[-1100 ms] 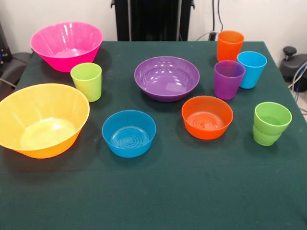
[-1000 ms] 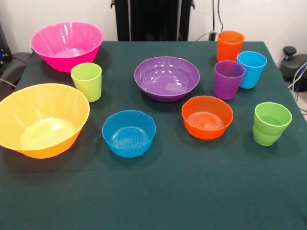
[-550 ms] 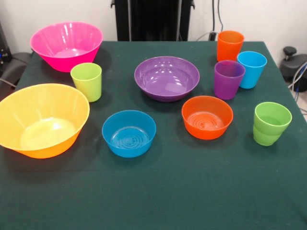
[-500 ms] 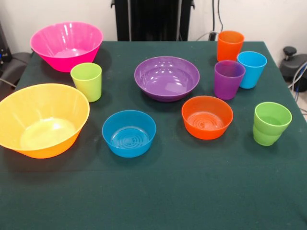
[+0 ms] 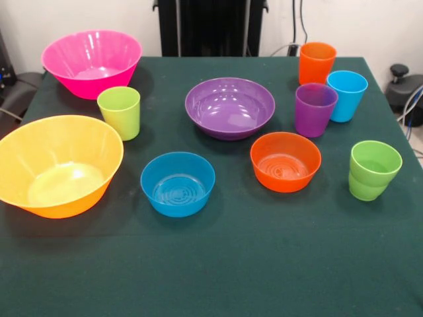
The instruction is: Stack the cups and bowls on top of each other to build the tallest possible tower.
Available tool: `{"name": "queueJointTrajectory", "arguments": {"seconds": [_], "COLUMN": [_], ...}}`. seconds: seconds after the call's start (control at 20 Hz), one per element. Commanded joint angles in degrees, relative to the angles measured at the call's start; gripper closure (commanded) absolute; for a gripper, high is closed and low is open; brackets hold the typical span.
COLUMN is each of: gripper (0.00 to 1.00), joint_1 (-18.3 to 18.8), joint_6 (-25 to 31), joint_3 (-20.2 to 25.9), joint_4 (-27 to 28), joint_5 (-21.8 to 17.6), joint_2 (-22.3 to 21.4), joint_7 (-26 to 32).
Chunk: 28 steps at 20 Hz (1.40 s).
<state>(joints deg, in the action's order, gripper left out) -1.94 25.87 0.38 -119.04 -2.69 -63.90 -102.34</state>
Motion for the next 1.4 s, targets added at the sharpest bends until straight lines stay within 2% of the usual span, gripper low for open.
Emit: {"name": "queueJointTrajectory", "arguments": {"seconds": [0.05, 0.25, 0.5, 0.75, 1.1, 1.4], "gripper": [0.00, 0.00, 0.00, 0.00, 0.00, 0.00], "joint_1": [-1.47, 1.94, 5.94, 6.51, 7.66, 7.76], "joint_6": [10.22, 6.92, 2.52, -0.60, -8.69, -9.10], "joint_3": [6.19, 8.58, 10.45, 9.88, 9.79, 9.80], "joint_4": [10.99, 9.35, 4.18, 1.86, 0.53, 1.41], "joint_5": [-3.13, -2.91, -5.97, -10.44, -15.41, -17.23], "joint_2": [6.89, 7.78, 8.04, 9.91, 16.46, 17.95], "joint_7": [-0.28, 3.01, 6.16, 4.67, 1.06, 0.22]}}
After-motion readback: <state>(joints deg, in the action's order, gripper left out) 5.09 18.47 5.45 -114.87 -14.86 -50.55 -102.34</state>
